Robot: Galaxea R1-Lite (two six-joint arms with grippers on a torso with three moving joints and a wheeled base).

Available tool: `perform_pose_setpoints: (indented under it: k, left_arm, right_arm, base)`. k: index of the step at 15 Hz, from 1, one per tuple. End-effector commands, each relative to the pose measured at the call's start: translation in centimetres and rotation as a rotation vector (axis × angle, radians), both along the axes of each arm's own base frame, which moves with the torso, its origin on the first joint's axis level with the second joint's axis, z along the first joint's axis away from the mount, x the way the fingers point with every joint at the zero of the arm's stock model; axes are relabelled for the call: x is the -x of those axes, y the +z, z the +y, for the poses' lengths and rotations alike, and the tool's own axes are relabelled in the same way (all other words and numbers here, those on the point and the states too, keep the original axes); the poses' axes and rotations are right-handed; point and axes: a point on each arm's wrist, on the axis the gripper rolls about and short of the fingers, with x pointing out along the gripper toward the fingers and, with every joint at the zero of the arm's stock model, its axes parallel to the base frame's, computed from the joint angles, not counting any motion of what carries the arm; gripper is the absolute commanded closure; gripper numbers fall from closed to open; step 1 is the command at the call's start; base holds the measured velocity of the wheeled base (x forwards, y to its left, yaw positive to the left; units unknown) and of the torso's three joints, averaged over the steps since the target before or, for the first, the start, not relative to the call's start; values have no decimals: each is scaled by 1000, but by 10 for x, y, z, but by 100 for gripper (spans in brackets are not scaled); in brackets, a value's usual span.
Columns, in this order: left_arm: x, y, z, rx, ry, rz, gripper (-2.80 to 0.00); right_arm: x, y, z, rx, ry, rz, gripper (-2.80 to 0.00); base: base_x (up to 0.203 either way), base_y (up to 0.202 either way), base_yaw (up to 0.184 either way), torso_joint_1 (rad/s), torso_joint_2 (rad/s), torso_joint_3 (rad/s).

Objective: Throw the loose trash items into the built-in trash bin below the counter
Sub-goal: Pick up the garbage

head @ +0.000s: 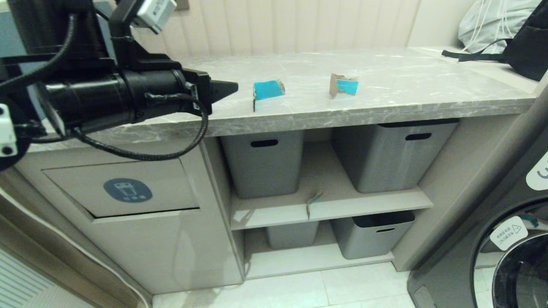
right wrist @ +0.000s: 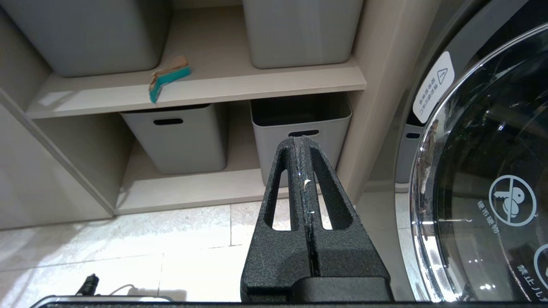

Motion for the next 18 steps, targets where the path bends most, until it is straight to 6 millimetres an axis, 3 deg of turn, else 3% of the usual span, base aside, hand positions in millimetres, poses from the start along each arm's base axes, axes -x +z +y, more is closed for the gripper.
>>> perform_pose_setpoints:
  k: [1,6,13,18]
  left_arm:
    - [-9,-8,-13,-37,-20,9,-280]
    - [-10,-7,-25,-45,-49,2,-280]
    - [-51,-17,-45,-62,24,1,-280]
    - [-58,-22,-48,-97,27,-8,-280]
  right_arm:
    - [0,0,0,0,0,0,0]
    - [0,0,0,0,0,0,0]
    - [0,0,0,0,0,0,0]
    - [0,0,0,0,0,0,0]
  base:
    - [0,0,0,0,0,0]
    - [0,0,0,0,0,0]
    - [0,0,0,0,0,0]
    - [0,0,0,0,0,0]
